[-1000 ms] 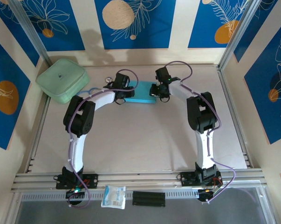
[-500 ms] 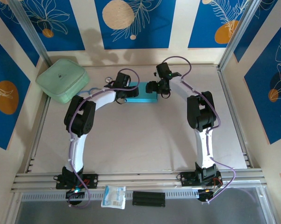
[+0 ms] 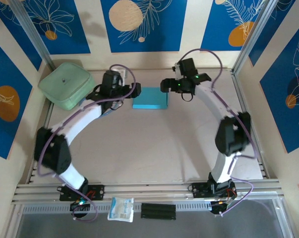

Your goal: Fold the paper box

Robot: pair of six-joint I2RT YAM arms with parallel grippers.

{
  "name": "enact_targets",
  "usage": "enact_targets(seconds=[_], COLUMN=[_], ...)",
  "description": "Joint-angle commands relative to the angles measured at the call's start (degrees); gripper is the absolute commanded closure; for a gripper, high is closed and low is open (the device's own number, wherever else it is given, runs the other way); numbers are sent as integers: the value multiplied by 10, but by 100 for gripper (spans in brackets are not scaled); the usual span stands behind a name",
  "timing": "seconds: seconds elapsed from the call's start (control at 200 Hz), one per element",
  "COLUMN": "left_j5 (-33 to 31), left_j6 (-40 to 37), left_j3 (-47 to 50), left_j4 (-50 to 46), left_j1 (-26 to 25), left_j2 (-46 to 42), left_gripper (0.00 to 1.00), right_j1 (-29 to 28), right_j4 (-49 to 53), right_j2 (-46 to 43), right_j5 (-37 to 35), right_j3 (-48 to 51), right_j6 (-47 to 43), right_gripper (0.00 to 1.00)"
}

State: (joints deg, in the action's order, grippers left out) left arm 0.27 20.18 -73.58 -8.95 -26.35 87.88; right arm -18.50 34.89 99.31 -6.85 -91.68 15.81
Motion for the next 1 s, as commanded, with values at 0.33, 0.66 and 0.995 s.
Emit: enact_targets(seconds=[0.33, 0.66, 0.995], left_j5=[-164, -267, -298], left_j6=[-120, -229, -325], left_j3=[338, 522, 579], left_j4=[87, 242, 406], left_j1=[4, 4, 16], left_j2=[-358, -408, -311], left_gripper=[1, 1, 1], right_j1=[55, 167, 190], right_j4=[-218, -507, -734], right_j2=[-452, -463, -167], right_j5=[-133, -54, 15], right_j3=[434, 707, 654], right_j6=[-13, -64, -90], right_gripper=[4, 0, 1])
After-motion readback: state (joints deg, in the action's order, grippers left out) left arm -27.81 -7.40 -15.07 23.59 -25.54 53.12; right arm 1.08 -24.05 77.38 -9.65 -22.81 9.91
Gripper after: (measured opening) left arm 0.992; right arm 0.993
